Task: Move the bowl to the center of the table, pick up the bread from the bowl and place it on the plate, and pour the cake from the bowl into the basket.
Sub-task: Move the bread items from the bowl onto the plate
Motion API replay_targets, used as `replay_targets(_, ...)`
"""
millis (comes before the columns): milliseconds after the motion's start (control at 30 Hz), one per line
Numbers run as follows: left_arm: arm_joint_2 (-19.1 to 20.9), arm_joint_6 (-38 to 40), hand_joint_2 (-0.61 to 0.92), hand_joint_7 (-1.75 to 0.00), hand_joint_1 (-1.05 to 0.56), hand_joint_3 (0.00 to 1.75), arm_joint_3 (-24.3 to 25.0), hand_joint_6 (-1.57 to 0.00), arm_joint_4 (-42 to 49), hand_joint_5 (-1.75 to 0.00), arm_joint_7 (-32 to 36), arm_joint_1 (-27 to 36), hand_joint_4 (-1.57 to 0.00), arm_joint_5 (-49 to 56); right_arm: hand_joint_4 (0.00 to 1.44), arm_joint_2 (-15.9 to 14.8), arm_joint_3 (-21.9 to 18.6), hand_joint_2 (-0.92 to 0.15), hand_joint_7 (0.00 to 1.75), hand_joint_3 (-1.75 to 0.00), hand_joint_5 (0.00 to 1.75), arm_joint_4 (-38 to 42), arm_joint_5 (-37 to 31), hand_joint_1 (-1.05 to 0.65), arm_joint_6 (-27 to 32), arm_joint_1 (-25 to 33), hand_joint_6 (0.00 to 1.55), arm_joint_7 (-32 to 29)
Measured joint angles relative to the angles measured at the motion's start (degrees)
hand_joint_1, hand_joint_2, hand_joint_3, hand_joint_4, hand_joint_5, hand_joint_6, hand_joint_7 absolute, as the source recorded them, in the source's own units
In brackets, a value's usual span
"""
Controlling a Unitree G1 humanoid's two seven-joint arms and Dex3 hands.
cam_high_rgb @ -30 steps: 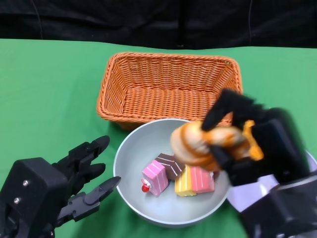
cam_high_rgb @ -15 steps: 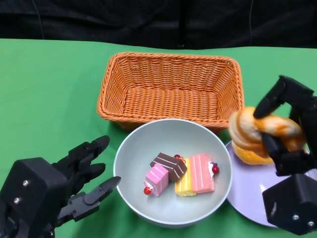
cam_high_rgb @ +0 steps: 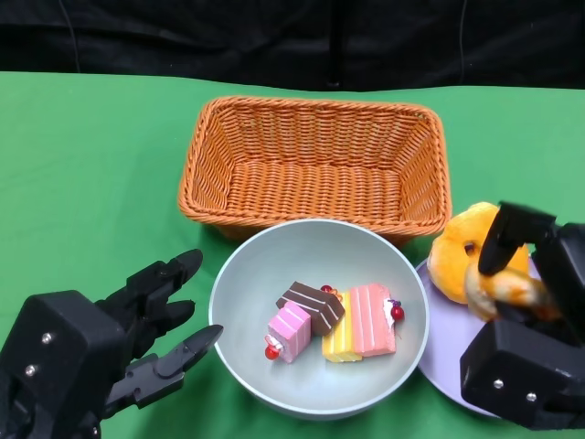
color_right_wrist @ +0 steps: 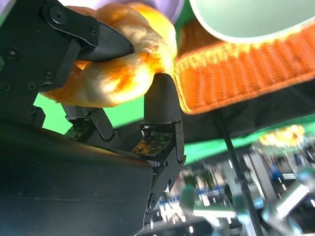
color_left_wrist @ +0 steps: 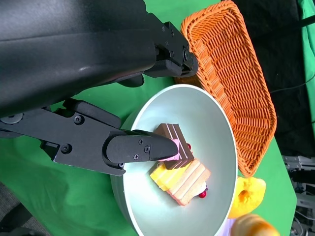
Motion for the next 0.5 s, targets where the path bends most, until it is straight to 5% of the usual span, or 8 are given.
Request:
replay_targets(67,0.0,0.0,0.92,0.00,-0.42,0.37,0.0,-0.28,0.0,-0.64,0.0,0.0,-0.03,0.0,0.85,-0.4,0.5,-0.41,0.84,-1.12,1.74,0.4,0.2,-0.07,1.1,-0.4,0.95,1.9)
replay_targets(133,0.0,0.1,0.92,0.00,-0.42,0.37,0.0,-0.28,-0.1,-0.64,0.0,0.0,-0.03,0.0,0.82,-0.7,0.5,-0.47,0.38,-0.96,1.63,0.9,0.4,-0.09,2.3,-0.7,1.03,3.4)
replay_targets(167,0.1,0.1,0.92,0.00,-0.42,0.37,0.0,-0.28,-0.2,-0.64,0.0,0.0,-0.03,0.0,0.73,-0.8,0.6,-0.60,0.17,-0.67,1.12,1.1,0.4,-0.17,3.1,-0.9,0.92,4.1)
replay_targets(233,0.2,0.1,0.92,0.00,-0.42,0.37,0.0,-0.28,-0.2,-0.65,0.0,0.1,-0.03,0.0,0.65,-1.0,0.8,-0.79,0.04,-0.29,0.54,1.3,-0.1,-0.26,5.0,-1.3,0.70,5.7)
replay_targets(400,0.4,0.1,0.92,0.00,-0.42,0.37,0.0,-0.29,-0.2,-0.65,0.0,0.1,-0.04,0.0,0.61,-1.6,1.7,-0.87,0.00,-0.14,0.34,1.3,-1.5,-0.30,7.0,-2.1,0.62,7.3)
replay_targets(433,0.4,0.1,0.92,0.00,-0.42,0.37,0.0,-0.28,-0.2,-0.64,0.0,0.1,-0.03,0.0,0.30,-1.8,2.0,-0.90,0.01,-0.13,0.18,1.4,-2.3,-0.53,7.3,-2.2,0.30,7.3)
replay_targets(500,0.4,0.1,0.92,0.00,-0.42,0.37,0.0,-0.28,-0.2,-0.64,0.0,0.1,-0.03,0.0,0.13,-2.1,3.1,-0.92,0.01,-0.13,0.11,2.1,-4.9,-0.68,8.0,-2.4,0.14,6.8)
